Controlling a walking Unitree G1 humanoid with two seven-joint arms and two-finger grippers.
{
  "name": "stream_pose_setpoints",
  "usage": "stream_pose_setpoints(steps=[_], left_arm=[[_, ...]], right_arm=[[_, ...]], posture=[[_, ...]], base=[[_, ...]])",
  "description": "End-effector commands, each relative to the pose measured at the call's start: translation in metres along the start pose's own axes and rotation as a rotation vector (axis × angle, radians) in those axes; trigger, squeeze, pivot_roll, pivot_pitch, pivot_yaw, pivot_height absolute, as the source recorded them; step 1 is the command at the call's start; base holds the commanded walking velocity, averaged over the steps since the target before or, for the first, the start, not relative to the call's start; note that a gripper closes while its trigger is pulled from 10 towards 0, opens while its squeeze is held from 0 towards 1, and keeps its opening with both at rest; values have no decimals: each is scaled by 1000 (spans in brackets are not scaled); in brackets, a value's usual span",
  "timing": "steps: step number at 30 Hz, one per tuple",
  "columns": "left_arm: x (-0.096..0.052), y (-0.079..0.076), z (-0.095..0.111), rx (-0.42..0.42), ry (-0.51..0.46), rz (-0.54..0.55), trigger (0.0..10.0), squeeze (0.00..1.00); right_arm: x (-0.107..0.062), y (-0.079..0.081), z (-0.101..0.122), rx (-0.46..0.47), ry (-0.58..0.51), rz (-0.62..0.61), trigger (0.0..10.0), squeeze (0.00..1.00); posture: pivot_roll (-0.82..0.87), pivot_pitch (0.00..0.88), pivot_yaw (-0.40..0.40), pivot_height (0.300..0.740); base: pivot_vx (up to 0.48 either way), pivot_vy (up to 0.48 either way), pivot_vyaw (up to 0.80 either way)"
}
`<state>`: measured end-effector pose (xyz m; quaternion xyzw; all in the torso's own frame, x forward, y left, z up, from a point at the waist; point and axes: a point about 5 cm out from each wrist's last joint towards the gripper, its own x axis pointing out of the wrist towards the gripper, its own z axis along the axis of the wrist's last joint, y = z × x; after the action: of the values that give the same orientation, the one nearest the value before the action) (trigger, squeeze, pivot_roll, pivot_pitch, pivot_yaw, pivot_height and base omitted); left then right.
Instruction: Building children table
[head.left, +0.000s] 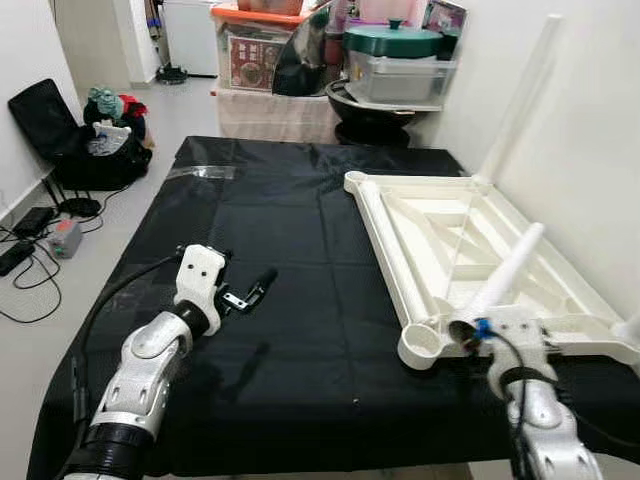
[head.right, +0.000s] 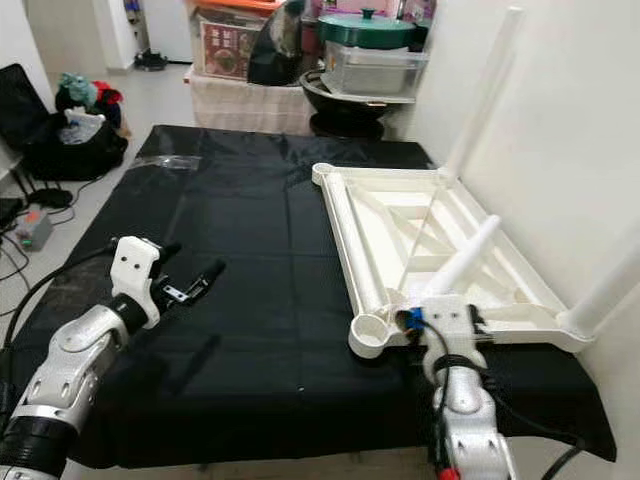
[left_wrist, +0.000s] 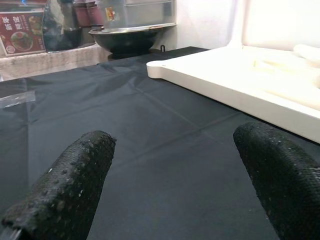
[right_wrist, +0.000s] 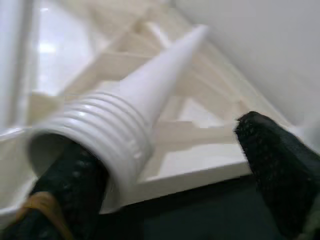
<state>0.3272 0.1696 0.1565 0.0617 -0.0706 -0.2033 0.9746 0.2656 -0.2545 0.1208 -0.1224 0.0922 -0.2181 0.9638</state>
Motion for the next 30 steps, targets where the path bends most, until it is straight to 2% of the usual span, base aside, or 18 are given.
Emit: stream_pose_setpoints(steps=[1,2,3,9,10,13,24,26,29,30], left_arm=[[-1,-1,-3,4,10,2,10000,0],[-1,-1,-3,3,10,2,10000,0],[-1,-1,-3,3,10,2,10000,0],[-1,-1,-3,4,12,1,10000,0],[-1,-1,-4,5,13,1,10000,0],[-1,-1,-4,6,14,1,10000,0],[-1,-1,-3,8,13,2,10000,0],[0,1,-2,8,10,7,10000,0],[0,1,-2,7,9,8,10000,0],[1,4,2,-47,-9,23,10000,0]], right_arm=[[0,-4,-3,47,7,-46,4039,0],[0,-3,-4,53,10,-45,1412,0],[-1,-2,-6,62,12,-44,0,0],[-3,2,-8,100,9,-32,0,0],[-4,8,-7,132,-12,-12,0,0],[-5,12,-4,156,-37,2,0,0],[-3,14,-1,164,-75,-11,0,0],[-1,13,13,196,-163,-18,0,0],[-1,13,21,218,-209,-13,0,0],[-1,17,34,289,-277,38,0,0]], posture=[[22,0,-89,740],[21,0,-89,740],[21,0,-89,740],[19,0,-86,740],[20,0,-86,740],[19,0,-84,740],[25,0,-86,740],[27,0,-85,740],[27,0,-85,740],[27,0,-81,740]], base=[[0,0,0],[0,0,0],[0,0,0],[0,0,0],[0,0,0],[0,0,0],[0,0,0],[0,0,0],[0,0,0],[0,0,0]])
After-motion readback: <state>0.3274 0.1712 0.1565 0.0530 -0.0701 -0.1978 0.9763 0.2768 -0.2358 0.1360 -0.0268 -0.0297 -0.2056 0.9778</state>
